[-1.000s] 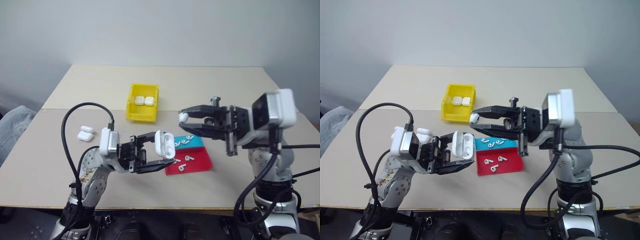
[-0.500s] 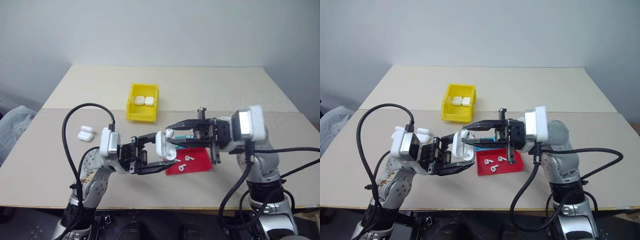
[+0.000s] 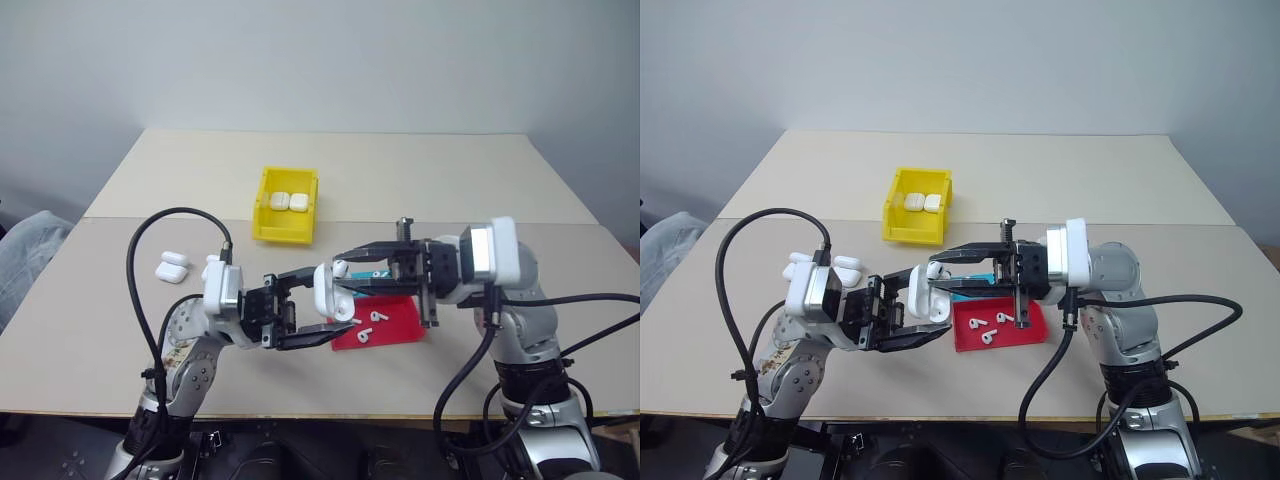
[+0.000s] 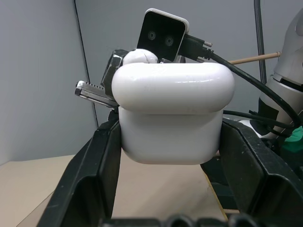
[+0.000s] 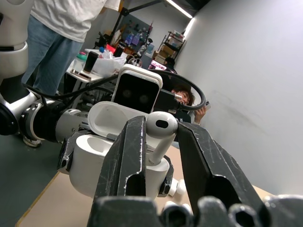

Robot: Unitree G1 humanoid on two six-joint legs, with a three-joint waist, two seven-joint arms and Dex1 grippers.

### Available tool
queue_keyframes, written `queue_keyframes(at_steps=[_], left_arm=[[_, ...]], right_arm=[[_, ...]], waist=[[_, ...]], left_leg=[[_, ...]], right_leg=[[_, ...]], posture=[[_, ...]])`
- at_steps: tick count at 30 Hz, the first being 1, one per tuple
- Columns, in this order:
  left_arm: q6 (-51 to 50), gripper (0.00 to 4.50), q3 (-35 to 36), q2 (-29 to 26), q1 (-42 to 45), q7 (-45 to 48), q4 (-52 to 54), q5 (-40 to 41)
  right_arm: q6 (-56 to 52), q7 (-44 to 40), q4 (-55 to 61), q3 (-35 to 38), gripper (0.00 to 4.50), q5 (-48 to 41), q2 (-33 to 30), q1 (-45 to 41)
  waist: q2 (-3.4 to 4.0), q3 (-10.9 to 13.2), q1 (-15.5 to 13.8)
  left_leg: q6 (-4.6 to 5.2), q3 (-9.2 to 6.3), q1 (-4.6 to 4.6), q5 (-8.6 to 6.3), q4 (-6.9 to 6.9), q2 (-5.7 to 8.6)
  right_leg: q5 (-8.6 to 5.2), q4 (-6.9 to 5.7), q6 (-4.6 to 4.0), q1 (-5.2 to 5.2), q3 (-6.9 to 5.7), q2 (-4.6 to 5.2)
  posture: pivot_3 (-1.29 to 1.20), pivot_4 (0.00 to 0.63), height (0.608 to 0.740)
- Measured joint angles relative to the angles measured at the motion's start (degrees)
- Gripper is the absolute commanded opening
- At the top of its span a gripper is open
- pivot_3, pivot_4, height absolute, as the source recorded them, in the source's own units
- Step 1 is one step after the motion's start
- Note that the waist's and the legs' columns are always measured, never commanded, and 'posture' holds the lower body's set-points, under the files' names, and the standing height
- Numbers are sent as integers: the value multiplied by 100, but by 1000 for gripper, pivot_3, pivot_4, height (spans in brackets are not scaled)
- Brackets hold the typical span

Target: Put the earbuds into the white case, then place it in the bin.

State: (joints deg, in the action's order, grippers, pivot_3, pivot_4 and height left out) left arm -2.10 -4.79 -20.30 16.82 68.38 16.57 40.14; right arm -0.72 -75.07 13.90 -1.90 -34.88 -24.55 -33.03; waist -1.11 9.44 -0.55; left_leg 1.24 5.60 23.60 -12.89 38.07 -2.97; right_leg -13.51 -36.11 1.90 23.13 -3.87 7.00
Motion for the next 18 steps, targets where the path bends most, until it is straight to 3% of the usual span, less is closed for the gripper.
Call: queue_keyframes(at_steps=[3,12,15,18], left_arm=[[0,2784,-1,-1,-1,15,-27,-60],[195,2784,16,-25,-160,52,-248,-345],[357,2784,100,-275,-518,142,-299,-531],[510,2784,404,-706,-1250,263,-232,-632]], right_arm=[[5,-96,0,0,2750,-15,-84,16],[141,-292,-136,-160,2750,106,-275,54],[-178,-313,-282,-165,2750,169,-731,-200],[-586,-348,-810,-338,2750,906,-1612,-959]], waist=[[0,0,1],[0,0,1],[1,1,20],[2,1,69]], left_leg=[[0,0,0,0,0,0],[0,0,1,0,0,0],[0,2,0,0,0,-2],[1,1,0,-1,-4,-5]], right_leg=[[0,0,0,0,0,0],[0,1,0,1,0,0],[0,-1,0,5,1,0],[-2,-1,-4,12,3,0]], posture=[[0,150,740],[0,150,740],[0,150,740],[0,150,740]])
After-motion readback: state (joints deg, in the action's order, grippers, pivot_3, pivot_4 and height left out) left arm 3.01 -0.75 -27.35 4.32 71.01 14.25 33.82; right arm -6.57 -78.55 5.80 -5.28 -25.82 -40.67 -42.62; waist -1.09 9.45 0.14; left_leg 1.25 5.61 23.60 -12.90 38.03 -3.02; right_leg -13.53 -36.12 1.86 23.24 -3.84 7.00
